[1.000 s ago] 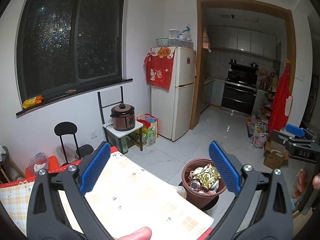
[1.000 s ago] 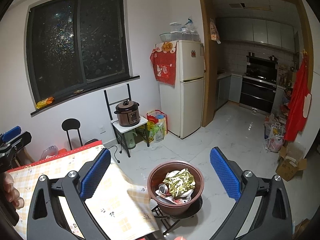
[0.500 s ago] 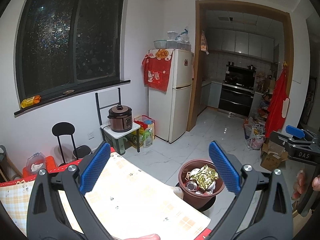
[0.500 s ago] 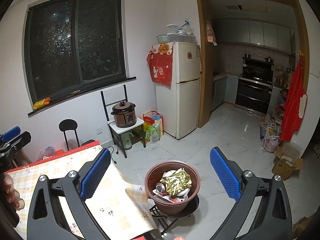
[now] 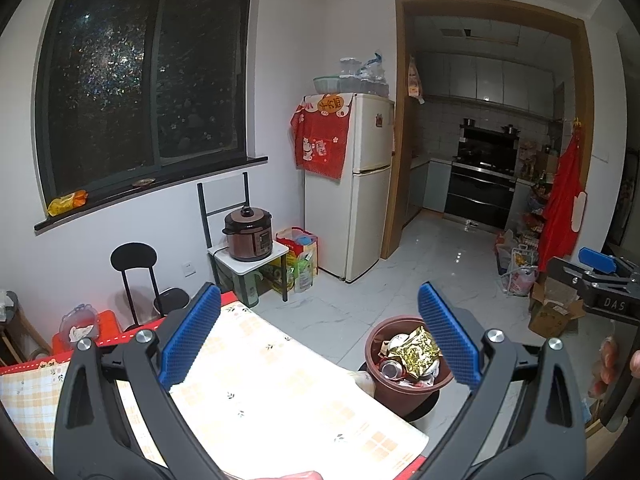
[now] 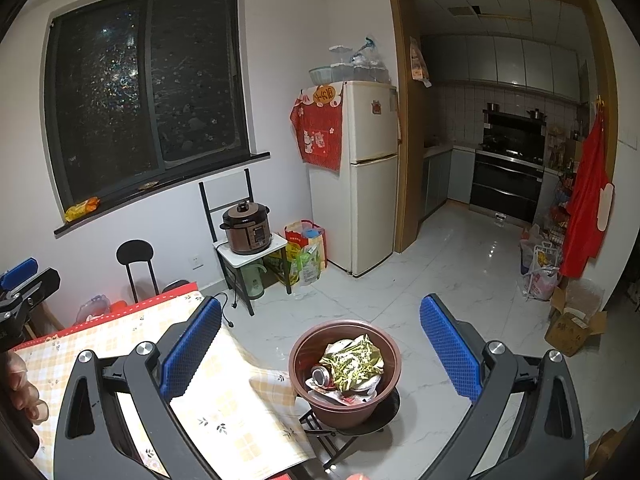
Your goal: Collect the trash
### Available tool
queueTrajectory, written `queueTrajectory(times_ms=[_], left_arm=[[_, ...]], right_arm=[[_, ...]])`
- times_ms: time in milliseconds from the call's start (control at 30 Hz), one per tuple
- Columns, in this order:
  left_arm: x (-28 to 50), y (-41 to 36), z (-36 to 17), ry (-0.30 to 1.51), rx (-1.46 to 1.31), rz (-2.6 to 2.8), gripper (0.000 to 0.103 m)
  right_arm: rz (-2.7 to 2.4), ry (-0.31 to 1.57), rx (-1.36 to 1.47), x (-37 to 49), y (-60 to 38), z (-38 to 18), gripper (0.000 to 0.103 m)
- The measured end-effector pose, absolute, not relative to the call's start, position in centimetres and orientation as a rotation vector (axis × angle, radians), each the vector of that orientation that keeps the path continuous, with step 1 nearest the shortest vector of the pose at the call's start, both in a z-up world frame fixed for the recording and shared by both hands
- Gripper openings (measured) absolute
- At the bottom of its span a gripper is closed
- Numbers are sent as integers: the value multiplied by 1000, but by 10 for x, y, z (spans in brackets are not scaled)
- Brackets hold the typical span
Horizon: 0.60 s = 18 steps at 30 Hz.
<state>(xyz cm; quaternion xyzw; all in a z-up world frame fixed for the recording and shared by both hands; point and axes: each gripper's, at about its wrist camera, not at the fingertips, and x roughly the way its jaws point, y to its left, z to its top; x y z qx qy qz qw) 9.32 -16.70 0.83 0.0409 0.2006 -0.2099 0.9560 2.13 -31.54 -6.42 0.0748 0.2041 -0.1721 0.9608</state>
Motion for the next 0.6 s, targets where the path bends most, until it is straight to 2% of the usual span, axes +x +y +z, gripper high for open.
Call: queueTrajectory(times_ms=[600], left_arm=[[101, -168, 7, 409, 74, -434, 97]], right_arm=[[-352, 425, 156, 31, -322, -67, 98]])
